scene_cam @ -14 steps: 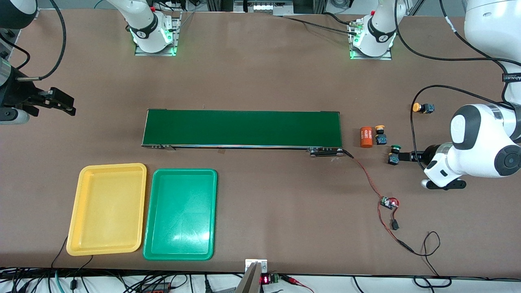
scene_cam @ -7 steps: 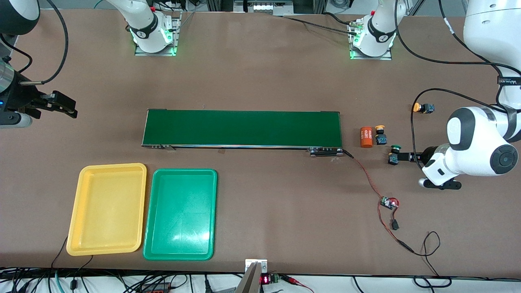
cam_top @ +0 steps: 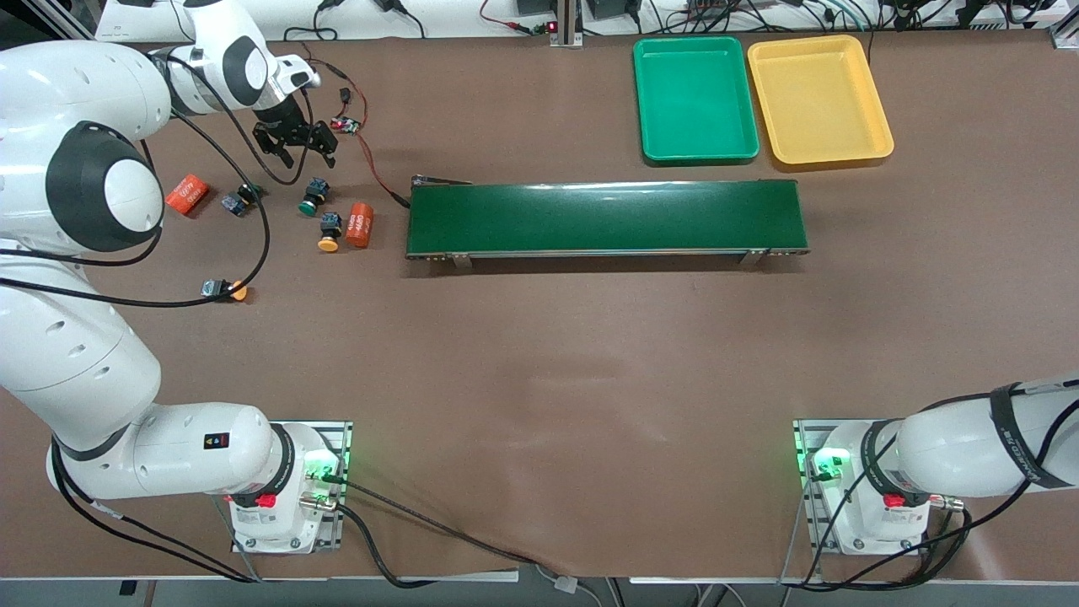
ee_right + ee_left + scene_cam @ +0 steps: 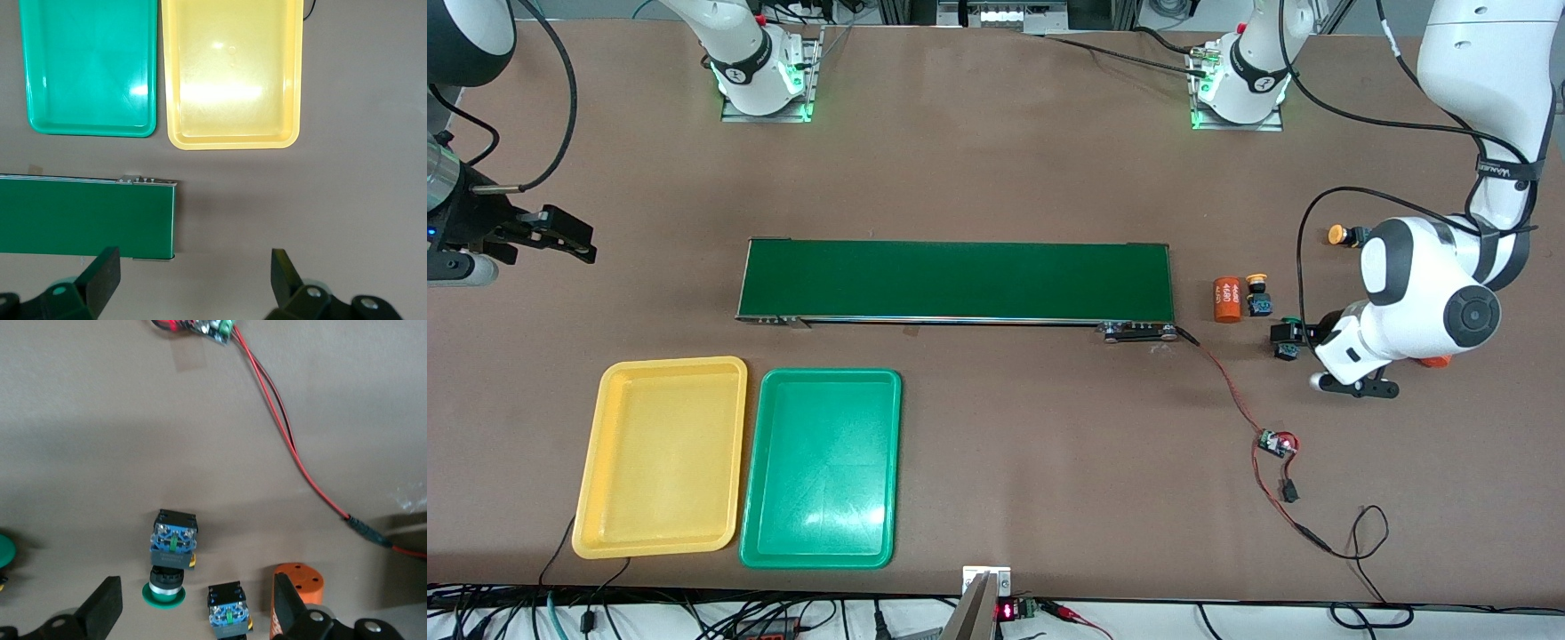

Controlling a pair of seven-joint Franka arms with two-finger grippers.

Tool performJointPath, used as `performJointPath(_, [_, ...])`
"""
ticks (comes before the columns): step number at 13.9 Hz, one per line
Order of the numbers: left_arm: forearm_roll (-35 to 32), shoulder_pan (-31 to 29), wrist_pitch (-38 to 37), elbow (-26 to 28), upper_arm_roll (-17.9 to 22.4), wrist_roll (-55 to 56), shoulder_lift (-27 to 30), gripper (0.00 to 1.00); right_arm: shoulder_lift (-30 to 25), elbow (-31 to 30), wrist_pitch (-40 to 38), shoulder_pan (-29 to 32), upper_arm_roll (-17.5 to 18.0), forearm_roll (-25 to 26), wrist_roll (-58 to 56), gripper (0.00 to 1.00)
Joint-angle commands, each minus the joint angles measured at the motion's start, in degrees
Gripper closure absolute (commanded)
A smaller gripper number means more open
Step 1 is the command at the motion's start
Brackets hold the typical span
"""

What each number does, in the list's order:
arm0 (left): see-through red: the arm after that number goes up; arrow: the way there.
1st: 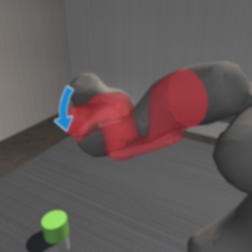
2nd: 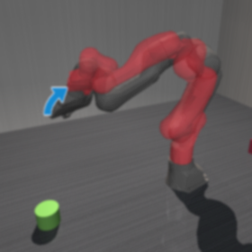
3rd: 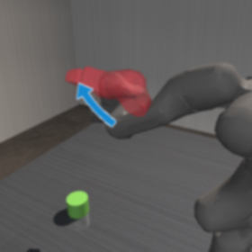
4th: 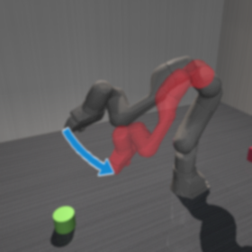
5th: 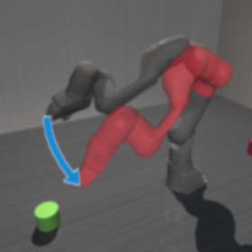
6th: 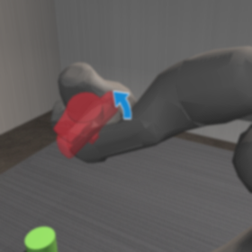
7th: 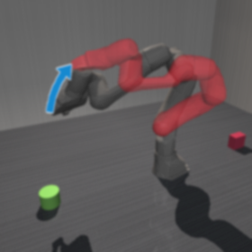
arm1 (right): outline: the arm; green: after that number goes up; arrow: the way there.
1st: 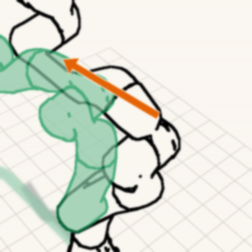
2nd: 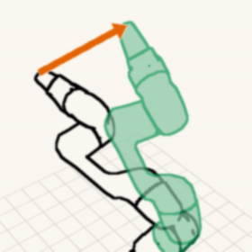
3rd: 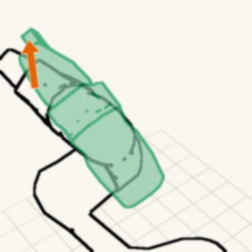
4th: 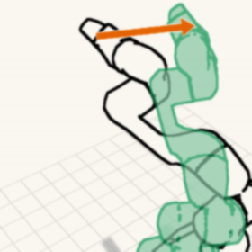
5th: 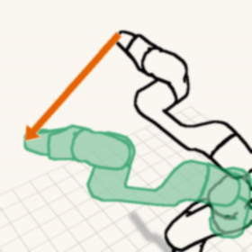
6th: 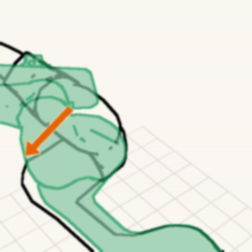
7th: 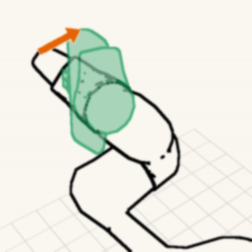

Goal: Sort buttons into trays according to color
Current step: 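Reach the left gripper down to a green-capped button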

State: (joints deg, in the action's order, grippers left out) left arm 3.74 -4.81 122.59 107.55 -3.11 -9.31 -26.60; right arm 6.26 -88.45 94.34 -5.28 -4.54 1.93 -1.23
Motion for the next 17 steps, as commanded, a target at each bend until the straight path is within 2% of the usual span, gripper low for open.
performJointPath(1, [1.6, -0.3, 1.3, 3.1, 0.0, -3.0, 2.3, 0.00, -0.6, -0.7, 1.2, 0.4, 0.1, 0.1, -0.4, 0.00])
performJointPath(12, [1.1, -0.2, 2.6, 1.9, 0.1, -3.2, -2.0, 0.00, -0.5, -0.7, 1.5, 0.6, 0.0, 0.1, -0.9, 0.00])
performJointPath(14, [1.2, -0.5, 1.1, -0.1, 0.1, -3.2, -2.8, 0.00, -0.5, -0.6, 1.5, 0.6, 0.0, 0.1, -0.9, 0.00])
performJointPath(17, [1.3, -0.5, -1.7, 0.1, 0.0, -3.1, -3.2, 0.00, -0.5, -0.6, 2.2, 0.5, 0.0, 0.0, -0.9, 0.00])
